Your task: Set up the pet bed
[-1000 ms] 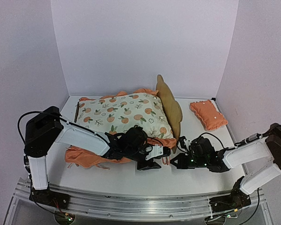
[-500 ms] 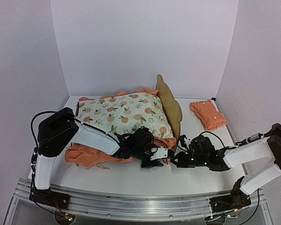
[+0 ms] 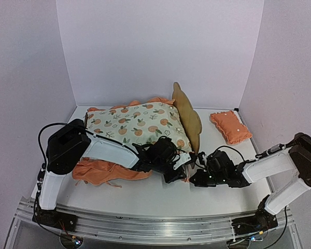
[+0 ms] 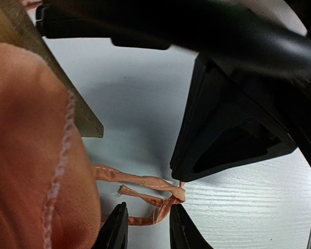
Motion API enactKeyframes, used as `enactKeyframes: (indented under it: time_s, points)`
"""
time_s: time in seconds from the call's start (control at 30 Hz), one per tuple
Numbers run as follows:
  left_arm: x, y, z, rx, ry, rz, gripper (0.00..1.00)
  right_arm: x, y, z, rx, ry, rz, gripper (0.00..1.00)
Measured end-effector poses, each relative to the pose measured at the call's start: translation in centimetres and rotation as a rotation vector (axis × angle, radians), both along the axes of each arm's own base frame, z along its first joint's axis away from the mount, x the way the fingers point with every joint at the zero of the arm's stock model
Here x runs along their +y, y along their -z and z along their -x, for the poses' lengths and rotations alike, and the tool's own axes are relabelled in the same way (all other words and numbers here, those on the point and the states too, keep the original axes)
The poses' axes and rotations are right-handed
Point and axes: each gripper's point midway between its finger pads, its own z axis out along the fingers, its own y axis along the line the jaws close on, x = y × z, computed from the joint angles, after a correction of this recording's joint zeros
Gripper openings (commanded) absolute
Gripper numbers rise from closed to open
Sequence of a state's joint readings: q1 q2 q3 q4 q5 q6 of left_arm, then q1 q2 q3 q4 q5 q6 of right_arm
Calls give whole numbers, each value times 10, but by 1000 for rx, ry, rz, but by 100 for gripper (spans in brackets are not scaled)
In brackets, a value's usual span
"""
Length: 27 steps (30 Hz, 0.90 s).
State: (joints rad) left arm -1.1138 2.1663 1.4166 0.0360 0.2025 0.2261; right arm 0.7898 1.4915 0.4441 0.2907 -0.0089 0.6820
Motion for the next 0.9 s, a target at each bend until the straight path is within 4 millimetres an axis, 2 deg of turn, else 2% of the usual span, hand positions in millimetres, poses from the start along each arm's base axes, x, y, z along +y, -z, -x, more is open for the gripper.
enactKeyframes:
  time_s: [0.23, 0.4, 0.6, 0.9]
  points:
    - [-6, 14, -6, 95, -133, -42, 25, -2, 6, -3, 10, 19, 26, 0]
    - [-12, 26, -18, 88, -226, -71, 23, -3, 9, -5, 23, 28, 35, 0]
    - [-11, 27, -27, 61, -303, -79, 24, -3, 9, -5, 21, 25, 37, 0]
    - [-7, 30, -22, 106, -370, -118, 27, -2, 9, -4, 24, 15, 38, 0]
